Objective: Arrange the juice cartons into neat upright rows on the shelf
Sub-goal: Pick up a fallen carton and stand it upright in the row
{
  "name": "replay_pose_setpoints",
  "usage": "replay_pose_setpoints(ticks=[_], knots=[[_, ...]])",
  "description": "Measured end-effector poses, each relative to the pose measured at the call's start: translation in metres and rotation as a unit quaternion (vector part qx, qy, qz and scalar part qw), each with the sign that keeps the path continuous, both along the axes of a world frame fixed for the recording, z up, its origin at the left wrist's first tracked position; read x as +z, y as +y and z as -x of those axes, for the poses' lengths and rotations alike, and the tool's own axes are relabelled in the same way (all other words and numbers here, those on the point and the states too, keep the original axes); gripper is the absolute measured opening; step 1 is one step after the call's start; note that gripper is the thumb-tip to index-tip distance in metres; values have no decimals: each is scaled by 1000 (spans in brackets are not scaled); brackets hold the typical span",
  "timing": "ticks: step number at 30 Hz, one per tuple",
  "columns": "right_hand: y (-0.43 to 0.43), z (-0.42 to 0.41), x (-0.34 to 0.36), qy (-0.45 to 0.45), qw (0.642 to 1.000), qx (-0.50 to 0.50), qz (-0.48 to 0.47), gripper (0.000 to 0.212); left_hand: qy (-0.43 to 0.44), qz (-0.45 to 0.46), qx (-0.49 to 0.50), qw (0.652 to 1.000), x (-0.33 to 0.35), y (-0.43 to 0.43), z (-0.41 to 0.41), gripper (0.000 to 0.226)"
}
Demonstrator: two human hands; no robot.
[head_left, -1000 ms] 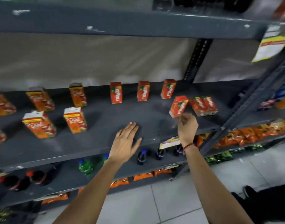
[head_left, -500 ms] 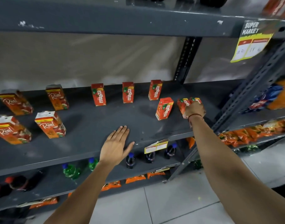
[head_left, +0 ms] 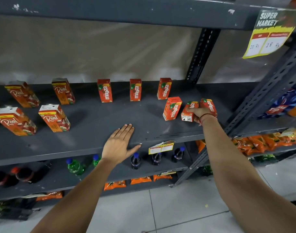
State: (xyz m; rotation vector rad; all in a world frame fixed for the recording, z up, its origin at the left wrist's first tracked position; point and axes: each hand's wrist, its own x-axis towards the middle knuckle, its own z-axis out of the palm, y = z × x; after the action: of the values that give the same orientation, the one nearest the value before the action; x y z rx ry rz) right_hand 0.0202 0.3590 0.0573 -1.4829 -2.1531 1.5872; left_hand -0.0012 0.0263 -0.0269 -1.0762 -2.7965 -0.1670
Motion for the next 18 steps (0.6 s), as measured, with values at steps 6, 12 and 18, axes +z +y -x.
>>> replay_pose_setpoints(ticks=[6,12,18], knots=[[-26,-45,-19,200,964,-136,105,57,13,-1,4,1000,-1,1,0,82],[-87,-68,-15,331,937,88,72,45,16,-5,8,1000,-2,2,0,79],[-119,2,-15,264,918,294,-36,51,18,-17,3,1000,-3,2,0,79]])
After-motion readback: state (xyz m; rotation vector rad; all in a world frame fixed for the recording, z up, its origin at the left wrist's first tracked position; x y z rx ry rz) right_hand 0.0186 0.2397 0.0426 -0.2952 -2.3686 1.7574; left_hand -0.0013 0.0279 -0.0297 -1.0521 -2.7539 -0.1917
